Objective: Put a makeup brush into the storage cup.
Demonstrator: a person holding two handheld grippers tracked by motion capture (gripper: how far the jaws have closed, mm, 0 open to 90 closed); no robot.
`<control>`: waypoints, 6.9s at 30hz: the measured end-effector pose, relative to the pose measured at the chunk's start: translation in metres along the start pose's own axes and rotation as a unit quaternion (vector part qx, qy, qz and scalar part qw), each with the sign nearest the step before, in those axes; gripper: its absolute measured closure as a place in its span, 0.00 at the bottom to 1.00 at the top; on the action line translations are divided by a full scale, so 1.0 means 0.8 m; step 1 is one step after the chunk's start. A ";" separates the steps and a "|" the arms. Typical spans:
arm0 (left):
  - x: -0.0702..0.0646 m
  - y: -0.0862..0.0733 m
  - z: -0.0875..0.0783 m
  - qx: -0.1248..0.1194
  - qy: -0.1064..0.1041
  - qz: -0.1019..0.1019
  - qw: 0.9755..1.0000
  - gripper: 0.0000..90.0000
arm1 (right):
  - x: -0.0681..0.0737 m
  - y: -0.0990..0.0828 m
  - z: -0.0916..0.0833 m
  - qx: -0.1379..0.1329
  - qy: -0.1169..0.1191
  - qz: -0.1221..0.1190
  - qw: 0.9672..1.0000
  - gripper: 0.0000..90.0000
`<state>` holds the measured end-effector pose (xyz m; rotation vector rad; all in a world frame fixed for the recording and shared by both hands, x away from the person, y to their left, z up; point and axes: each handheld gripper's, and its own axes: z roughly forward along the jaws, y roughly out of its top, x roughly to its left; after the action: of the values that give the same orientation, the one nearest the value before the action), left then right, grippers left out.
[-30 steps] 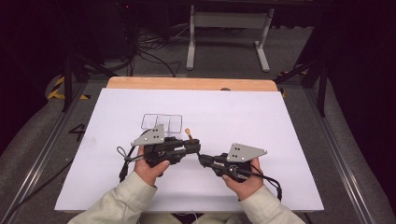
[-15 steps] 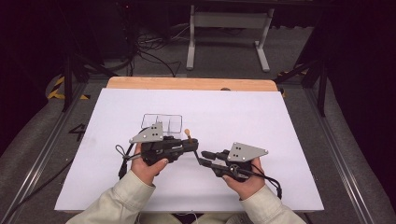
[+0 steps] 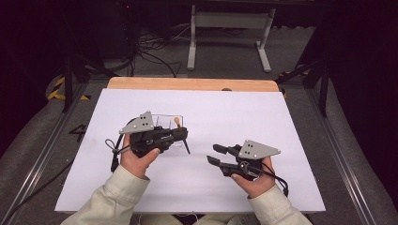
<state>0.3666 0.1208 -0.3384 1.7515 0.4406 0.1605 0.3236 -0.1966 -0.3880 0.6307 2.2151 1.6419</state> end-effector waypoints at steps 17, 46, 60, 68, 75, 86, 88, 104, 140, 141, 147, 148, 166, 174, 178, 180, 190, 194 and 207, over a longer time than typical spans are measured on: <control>0.022 0.011 -0.026 -0.001 0.085 0.008 0.996 0.92 | -0.010 -0.004 -0.010 0.001 -0.024 0.002 1.000 0.60; 0.054 0.009 -0.026 0.003 0.197 0.016 0.980 0.92 | -0.012 -0.007 -0.020 0.000 -0.043 0.005 0.999 0.57; 0.070 -0.001 -0.018 0.007 0.200 0.003 0.980 0.92 | -0.013 -0.007 -0.021 -0.005 -0.039 0.013 0.999 0.56; 0.079 -0.008 -0.011 0.025 0.201 0.000 0.979 0.92 | -0.011 -0.008 -0.022 -0.006 -0.036 0.014 0.999 0.56; 0.085 -0.014 -0.007 0.042 0.195 -0.015 0.980 0.92 | -0.011 -0.008 -0.022 -0.007 -0.037 0.014 0.999 0.56; 0.089 -0.017 -0.004 0.062 0.185 -0.037 0.980 0.92 | -0.011 -0.008 -0.022 -0.008 -0.036 0.014 0.999 0.55; 0.089 -0.017 -0.004 0.063 0.186 -0.036 0.980 0.91 | -0.011 -0.007 -0.023 -0.008 -0.036 0.013 0.999 0.55; 0.071 -0.017 -0.031 0.080 0.220 -0.036 0.972 0.26 | -0.015 -0.005 -0.026 -0.015 -0.040 0.015 0.999 0.53; 0.023 -0.036 -0.084 0.092 0.140 0.003 0.986 0.14 | -0.021 0.019 -0.047 0.097 -0.097 0.014 0.990 0.46; 0.023 -0.036 -0.084 0.093 0.139 0.006 0.986 0.14 | -0.021 0.019 -0.047 0.097 -0.097 0.014 0.990 0.46; 0.024 -0.038 -0.087 0.097 0.140 0.006 0.985 0.12 | -0.018 0.025 -0.042 0.149 -0.090 0.003 0.985 0.46; 0.025 -0.038 -0.088 0.097 0.141 0.002 0.985 0.11 | -0.017 0.026 -0.042 0.150 -0.086 0.003 0.985 0.45; 0.028 -0.040 -0.092 0.100 0.144 -0.006 0.985 0.08 | 0.000 0.028 -0.025 0.262 -0.063 -0.027 0.963 0.50; 0.030 -0.041 -0.092 0.104 0.146 -0.006 0.984 0.08 | 0.000 0.020 -0.018 0.307 -0.058 -0.025 0.950 0.52; 0.031 -0.041 -0.092 0.104 0.148 -0.008 0.983 0.08 | -0.003 0.012 -0.014 0.339 -0.055 -0.020 0.939 0.52; 0.031 -0.041 -0.092 0.104 0.148 -0.005 0.983 0.08 | -0.004 0.009 -0.013 0.349 -0.054 -0.017 0.935 0.52; 0.032 -0.040 -0.094 0.105 0.151 -0.008 0.983 0.08 | -0.011 -0.006 -0.007 0.400 -0.048 0.001 0.915 0.57; 0.032 -0.041 -0.094 0.108 0.152 -0.007 0.982 0.07 | -0.012 -0.011 -0.006 0.412 -0.045 0.013 0.910 0.57; 0.032 -0.041 -0.093 0.106 0.151 -0.009 0.983 0.06 | -0.017 -0.023 -0.002 0.440 -0.047 0.031 0.896 0.63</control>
<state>0.3577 0.2038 -0.3565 1.9394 0.7163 0.3810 0.3318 -0.2091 -0.4050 0.9596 2.8172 0.5084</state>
